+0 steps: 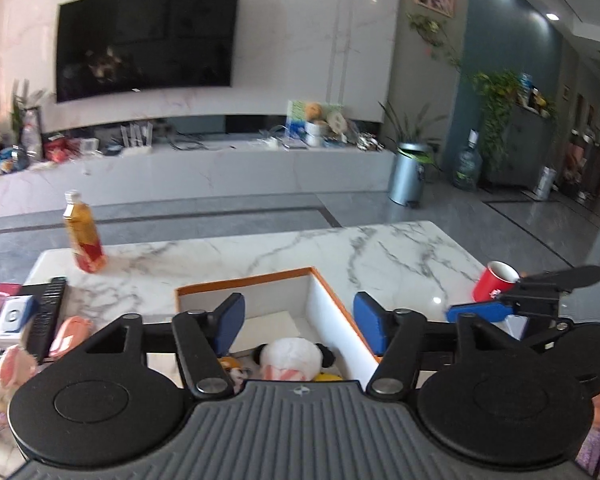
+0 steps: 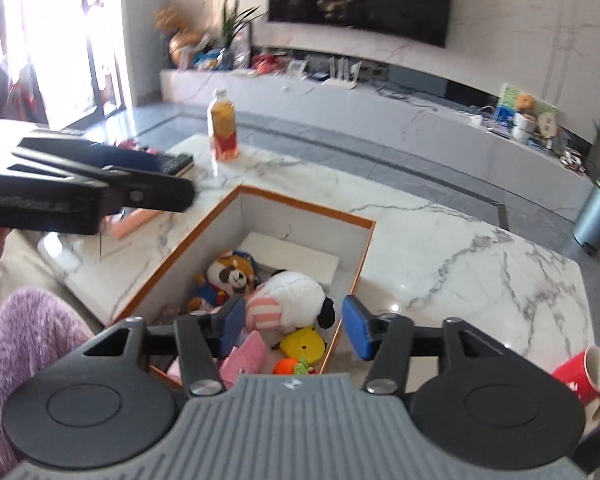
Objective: Organize objects
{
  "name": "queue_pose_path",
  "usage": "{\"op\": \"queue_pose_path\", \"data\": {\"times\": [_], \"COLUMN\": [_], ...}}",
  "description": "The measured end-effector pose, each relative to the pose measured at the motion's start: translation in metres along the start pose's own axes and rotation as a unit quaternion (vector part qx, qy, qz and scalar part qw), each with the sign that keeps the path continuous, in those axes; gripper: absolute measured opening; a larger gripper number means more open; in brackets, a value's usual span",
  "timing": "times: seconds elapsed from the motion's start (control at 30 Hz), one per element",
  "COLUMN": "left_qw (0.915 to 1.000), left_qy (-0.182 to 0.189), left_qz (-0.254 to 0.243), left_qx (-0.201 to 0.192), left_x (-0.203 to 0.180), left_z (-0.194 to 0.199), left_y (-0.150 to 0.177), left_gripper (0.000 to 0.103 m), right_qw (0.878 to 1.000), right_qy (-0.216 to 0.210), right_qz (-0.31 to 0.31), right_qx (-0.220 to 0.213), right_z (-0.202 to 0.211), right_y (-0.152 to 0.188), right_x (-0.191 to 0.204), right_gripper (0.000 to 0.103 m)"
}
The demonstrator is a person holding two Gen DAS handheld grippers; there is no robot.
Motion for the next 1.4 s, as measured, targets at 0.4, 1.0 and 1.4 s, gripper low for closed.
{"op": "queue_pose_path", "data": {"times": [0.4, 1.0, 1.4], "left_qw": [0.9955, 0.9884, 0.9868], "left_qy": [-0.083, -0.126, -0.129], "left_qz": [0.036, 0.062, 0.061], "left_qx": [-0.029, 0.059, 0.077], "left_x": [0.005, 0.006, 0.005], "left_z": [0.014, -0.006, -0.011], "left_y": [0.053, 0.119, 0.126], "left_gripper": [0.09, 0.09, 0.09], "right_qw": [0.996, 0.994, 0.994], "right_qy": [0.039, 0.068, 0.068], "right_qz": [-0.041, -0.087, -0.088], "right_qx": [-0.067, -0.011, 0.007], "right_z": [0.023, -0.015, -0.025], "right_y": [0.043, 0.094, 0.101], "right_x": [0.04, 0.035, 0.036], "right_gripper": [0.08, 0.088, 0.09]}}
Point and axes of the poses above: each gripper's, at about its wrist camera, not at the fingertips, and z roughly against the way its jaws point, x to its left, y to its underside, the point moved 3 cm from there along -z, roughly the way its jaws point, and after that the axes turned 5 degrees about z, right-handed, at the moved point
